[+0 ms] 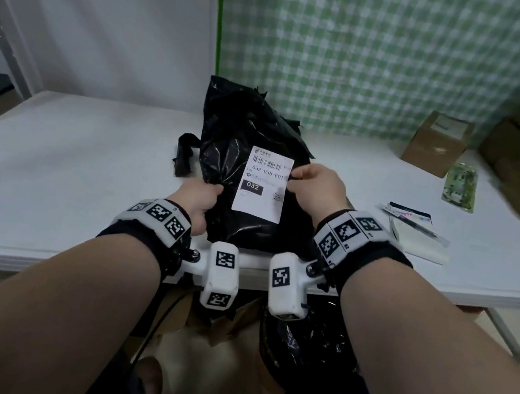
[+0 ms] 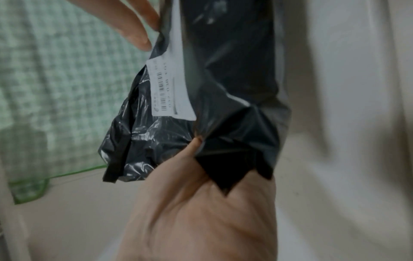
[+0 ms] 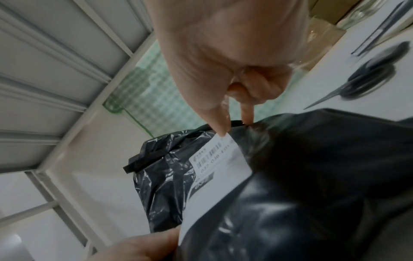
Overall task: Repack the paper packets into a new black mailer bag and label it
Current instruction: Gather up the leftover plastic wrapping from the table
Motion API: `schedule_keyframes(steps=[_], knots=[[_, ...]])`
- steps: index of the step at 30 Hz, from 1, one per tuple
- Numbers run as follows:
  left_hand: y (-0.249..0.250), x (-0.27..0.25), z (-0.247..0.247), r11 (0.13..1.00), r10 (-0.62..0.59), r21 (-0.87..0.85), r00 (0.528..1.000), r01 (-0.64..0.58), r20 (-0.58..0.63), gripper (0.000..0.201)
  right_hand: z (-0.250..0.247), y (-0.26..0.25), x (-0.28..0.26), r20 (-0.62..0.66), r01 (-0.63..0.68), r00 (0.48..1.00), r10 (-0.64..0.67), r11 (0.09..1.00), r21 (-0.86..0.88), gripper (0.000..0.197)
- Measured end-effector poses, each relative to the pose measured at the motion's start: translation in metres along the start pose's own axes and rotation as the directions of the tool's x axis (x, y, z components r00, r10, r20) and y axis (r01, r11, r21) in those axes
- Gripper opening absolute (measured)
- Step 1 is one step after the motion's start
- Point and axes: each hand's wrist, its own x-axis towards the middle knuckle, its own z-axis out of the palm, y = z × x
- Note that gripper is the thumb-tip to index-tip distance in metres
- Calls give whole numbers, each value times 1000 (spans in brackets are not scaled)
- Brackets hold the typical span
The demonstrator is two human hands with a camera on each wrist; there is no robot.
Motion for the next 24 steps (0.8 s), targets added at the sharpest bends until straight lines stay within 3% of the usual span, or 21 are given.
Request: schedule_keyframes(steps=[2,6,10,13,16,19,21,24], knots=[[-2,7,1,998,-30,46,1000,30,0,17,0,10,3,47,-43,998,47,996,-78,12],[-2,24,-3,951,-49,303,998,58,-38,25,3,22,7,176,-64,976,127,942,-329,34],[3,39,-15,728,59,685,994,20,-91,41,6,24,15,258,-62,942,216,866,-496,39],[13,51,-24,626,123,779,986,10,-112,40,13,20,31,272,-73,923,273,817,-572,49],[28,66,-33,672,167,740,973,5,-159,33,20,15,49,299,-19,917,263,778,-628,46],[45,82,-40,736,188,677,962,-5,-197,9,23,11,64,273,-1,940,207,798,-603,30],[53,95,-43,785,165,619,960,10,-224,22,25,9,74,233,-11,958,168,832,-554,24],[61,114,-42,832,137,554,963,16,-233,21,28,3,94,158,-49,978,137,886,-462,28]])
